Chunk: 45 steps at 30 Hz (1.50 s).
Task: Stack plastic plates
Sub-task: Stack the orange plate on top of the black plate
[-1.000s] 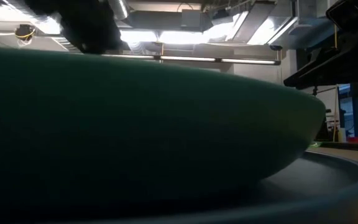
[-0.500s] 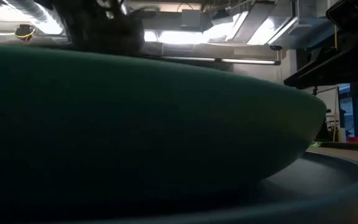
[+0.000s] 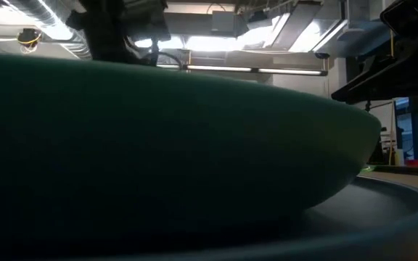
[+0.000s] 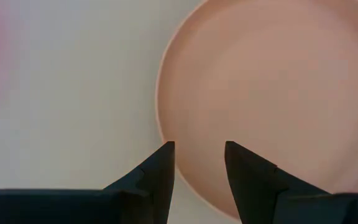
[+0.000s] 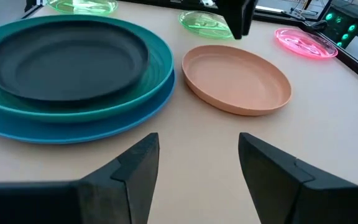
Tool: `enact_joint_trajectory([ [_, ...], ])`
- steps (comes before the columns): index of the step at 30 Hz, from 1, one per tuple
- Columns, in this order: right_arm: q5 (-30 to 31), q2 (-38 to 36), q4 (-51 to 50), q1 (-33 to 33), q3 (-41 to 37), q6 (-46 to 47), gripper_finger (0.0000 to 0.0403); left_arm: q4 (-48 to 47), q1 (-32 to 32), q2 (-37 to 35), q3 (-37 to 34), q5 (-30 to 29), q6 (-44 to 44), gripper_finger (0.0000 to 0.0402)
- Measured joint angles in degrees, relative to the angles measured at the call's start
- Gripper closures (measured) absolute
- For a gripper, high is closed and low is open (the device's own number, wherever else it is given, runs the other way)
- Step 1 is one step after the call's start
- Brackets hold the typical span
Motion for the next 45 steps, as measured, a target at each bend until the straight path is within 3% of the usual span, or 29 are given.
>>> enact_joint_trajectory([
  [12, 0.0, 0.0, 0.0, 0.0, 0.0, 0.0, 0.0189, -0.8, 3.9, 6.7, 0.0, 0.9, 0.9, 0.0266],
  [28, 0.0, 0.0, 0.0, 0.0, 0.0, 0.1, 0.0189, 1.1, 5.4, 7.1, 0.0, 4.9, 4.9, 0.0268],
  [45, 0.0, 0.0, 0.0, 0.0, 0.0, -1.4, 0.0189, 4.0, 8.8, 7.1, 0.0, 7.5, 9.8, 0.0382],
])
